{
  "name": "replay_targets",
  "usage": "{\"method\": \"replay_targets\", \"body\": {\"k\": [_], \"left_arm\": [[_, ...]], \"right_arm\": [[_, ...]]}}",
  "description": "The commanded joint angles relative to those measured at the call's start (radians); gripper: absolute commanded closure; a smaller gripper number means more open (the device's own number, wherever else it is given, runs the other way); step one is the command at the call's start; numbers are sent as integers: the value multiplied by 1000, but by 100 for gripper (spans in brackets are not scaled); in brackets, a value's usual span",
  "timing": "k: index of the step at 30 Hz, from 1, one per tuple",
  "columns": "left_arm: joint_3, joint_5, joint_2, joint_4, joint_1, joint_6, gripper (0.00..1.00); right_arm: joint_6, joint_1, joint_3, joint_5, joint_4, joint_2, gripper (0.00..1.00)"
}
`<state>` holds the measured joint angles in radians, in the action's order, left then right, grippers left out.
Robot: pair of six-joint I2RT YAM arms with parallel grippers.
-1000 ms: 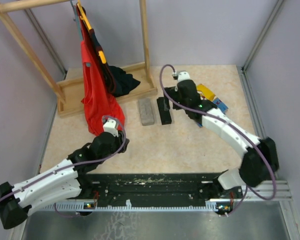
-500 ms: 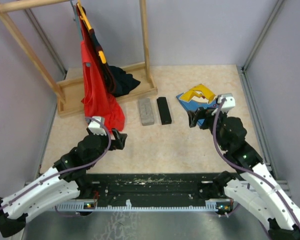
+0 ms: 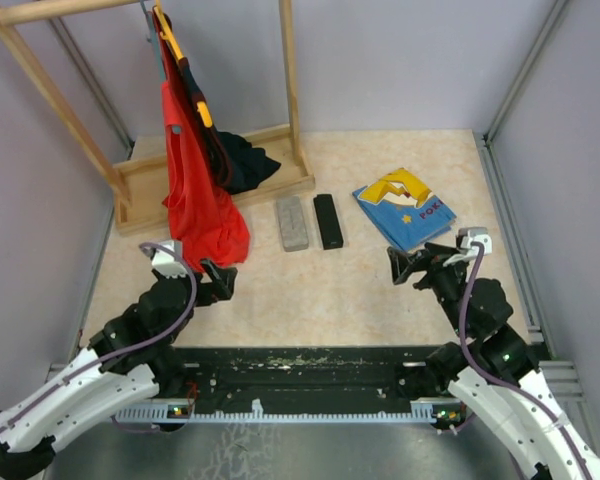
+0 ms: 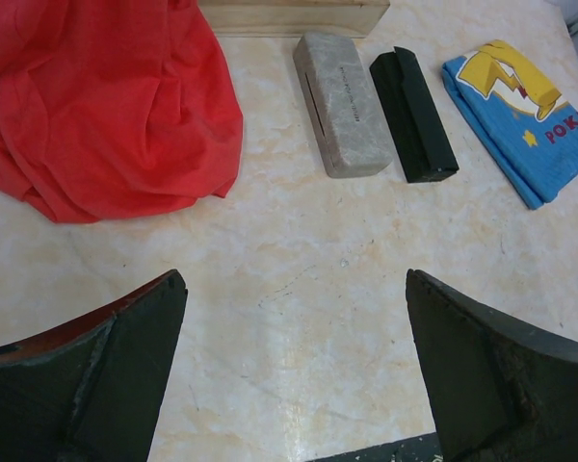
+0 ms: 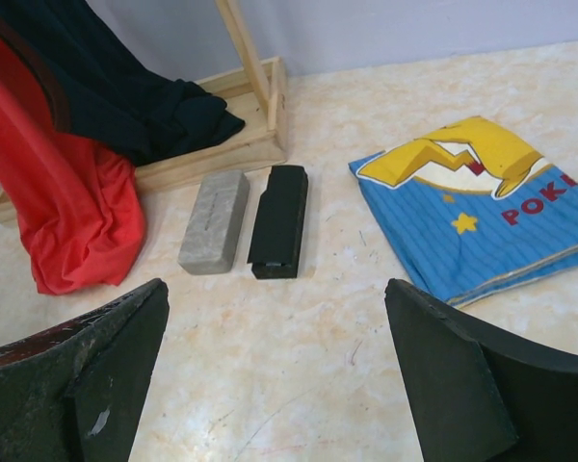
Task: Organize the sunglasses
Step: Reset both arms
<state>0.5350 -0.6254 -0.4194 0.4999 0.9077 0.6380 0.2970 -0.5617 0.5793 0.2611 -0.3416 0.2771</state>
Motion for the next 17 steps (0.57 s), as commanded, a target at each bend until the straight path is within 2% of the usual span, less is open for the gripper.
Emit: {"method": "replay_targets", "body": {"k": [1,17], "left_arm": [[-39,-18,67,19,3,19,0],[-77,-47,114,9,3,25,0]], "right_arm": [[48,3,-39,12,18,-70,6],[40,3,-90,11,35,-84,5]]}}
